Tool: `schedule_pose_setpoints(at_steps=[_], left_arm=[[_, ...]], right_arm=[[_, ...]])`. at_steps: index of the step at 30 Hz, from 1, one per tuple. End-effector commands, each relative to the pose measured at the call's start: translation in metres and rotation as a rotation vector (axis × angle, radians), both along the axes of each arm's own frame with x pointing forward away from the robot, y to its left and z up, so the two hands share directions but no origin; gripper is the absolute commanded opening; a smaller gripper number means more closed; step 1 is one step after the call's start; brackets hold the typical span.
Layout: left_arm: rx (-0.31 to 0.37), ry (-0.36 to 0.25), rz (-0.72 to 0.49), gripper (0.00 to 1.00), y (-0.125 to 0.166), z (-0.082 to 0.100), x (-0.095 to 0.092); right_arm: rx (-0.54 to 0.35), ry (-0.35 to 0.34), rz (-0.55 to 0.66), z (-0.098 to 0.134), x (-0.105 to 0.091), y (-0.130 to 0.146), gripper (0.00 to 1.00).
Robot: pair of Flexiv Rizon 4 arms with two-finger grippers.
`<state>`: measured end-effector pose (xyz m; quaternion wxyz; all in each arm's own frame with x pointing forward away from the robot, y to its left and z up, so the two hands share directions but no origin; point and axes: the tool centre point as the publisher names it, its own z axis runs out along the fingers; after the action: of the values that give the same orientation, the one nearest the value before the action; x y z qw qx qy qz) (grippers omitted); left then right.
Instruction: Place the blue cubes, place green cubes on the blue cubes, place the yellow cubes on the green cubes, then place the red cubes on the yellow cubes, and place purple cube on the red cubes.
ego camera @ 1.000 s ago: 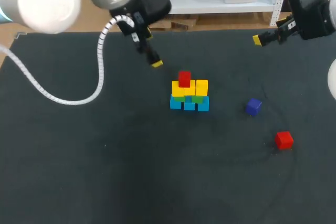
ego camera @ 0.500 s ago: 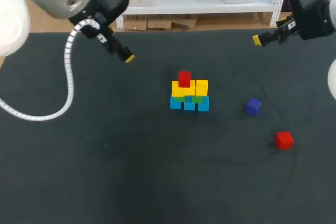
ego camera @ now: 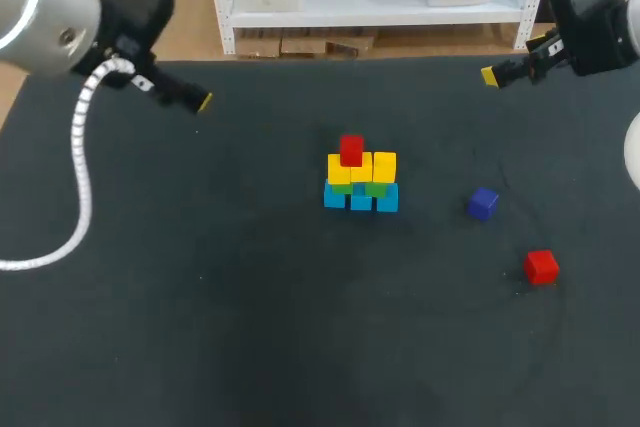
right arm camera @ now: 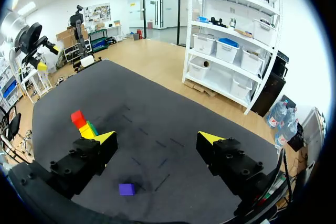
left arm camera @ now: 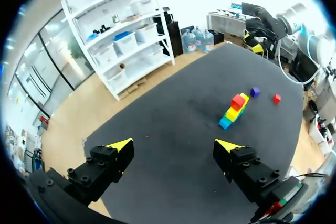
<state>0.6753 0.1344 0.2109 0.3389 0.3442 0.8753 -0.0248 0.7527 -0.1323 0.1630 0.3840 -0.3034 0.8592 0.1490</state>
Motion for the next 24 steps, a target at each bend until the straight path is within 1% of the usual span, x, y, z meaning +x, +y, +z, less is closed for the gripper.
schedule_pose_setpoints(at_steps=[1,3,6,14,18,24], left_arm=[[-0.008,-0.05,0.057,1.0,0.014,0.0,-0.011],[-0.008,-0.041,0.069,1.0,0.019,-0.002,-0.011],[-0.008,-0.044,0.095,1.0,0.024,-0.004,-0.011],[-0.05,-0.048,0.179,1.0,0.042,-0.013,-0.013],[-0.072,-0.049,0.202,1.0,0.052,-0.018,-0.013],[-0.084,-0.058,0.236,1.0,0.066,-0.026,-0.012]], right_arm=[[-0.002,-0.001,-0.003,0.0,0.0,0.0,1.0],[-0.002,-0.001,-0.003,0.0,0.0,0.0,1.0],[-0.002,-0.001,-0.003,0.0,0.0,0.0,1.0],[-0.002,-0.001,-0.003,0.0,0.0,0.0,1.0],[-0.002,-0.001,-0.003,0.0,0.0,0.0,1.0],[-0.002,-0.001,-0.003,0.0,0.0,0.0,1.0]])
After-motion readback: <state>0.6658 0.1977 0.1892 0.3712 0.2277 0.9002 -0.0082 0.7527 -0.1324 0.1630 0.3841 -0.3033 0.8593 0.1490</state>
